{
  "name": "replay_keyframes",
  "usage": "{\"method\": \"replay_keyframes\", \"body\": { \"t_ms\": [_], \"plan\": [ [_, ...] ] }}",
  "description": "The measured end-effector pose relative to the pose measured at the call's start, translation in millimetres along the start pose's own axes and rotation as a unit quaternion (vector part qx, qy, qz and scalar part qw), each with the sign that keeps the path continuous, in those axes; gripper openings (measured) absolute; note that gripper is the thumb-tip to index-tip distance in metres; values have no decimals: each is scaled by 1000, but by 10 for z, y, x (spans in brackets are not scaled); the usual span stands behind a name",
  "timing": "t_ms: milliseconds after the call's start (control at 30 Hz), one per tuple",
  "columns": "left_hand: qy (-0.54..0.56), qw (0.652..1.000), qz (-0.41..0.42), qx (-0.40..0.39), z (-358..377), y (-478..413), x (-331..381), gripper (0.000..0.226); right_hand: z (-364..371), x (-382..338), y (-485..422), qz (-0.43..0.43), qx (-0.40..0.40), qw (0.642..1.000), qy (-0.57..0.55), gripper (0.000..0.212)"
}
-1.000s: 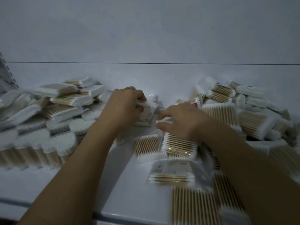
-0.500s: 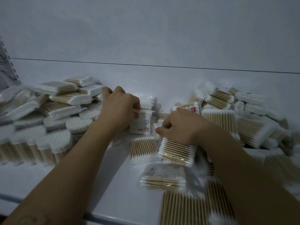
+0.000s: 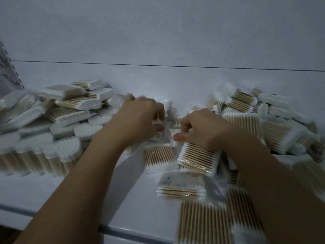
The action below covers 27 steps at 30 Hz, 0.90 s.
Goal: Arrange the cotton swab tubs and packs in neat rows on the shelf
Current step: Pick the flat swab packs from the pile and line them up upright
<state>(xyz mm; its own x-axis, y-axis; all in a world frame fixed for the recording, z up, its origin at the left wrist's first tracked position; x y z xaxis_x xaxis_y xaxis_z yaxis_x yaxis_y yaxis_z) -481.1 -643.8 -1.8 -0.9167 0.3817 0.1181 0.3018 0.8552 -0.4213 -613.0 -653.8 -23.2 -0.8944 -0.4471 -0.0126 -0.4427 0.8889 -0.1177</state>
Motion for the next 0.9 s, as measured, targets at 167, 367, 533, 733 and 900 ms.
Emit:
{"method": "replay_keyframes", "body": {
  "t_ms": [167,367,533,733,900],
  "plan": [
    [159,976,-16,-148,104,153,111,36,-101,71,1,3,65,997,-29,24],
    [110,948,-65,-292,383,255,150,80,-67,100,-18,-10,83,996,-38,12],
    [111,946,-78,-294,459,249,103,87,-82,12,9,-37,85,995,-41,24],
    [143,971,-44,-188,270,196,35,38,-52,-6,28,-38,71,996,-24,28],
    [181,982,-9,-46,4,114,-29,21,-54,-7,35,-27,72,996,-36,34]
  ]
}}
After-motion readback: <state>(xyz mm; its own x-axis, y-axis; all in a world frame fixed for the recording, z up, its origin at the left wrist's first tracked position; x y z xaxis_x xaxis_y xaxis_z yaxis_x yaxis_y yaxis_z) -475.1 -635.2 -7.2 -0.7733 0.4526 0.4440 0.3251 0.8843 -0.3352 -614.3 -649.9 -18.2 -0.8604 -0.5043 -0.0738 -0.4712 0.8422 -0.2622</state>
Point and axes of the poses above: each hand's wrist, its own y-axis away from the middle knuckle, its own z-axis out of the palm, x = y × z, the point moved 7 cm from there along -y, towards the middle knuckle, and after that the axes turned 12 degrees about y, right-handed, at the moved point
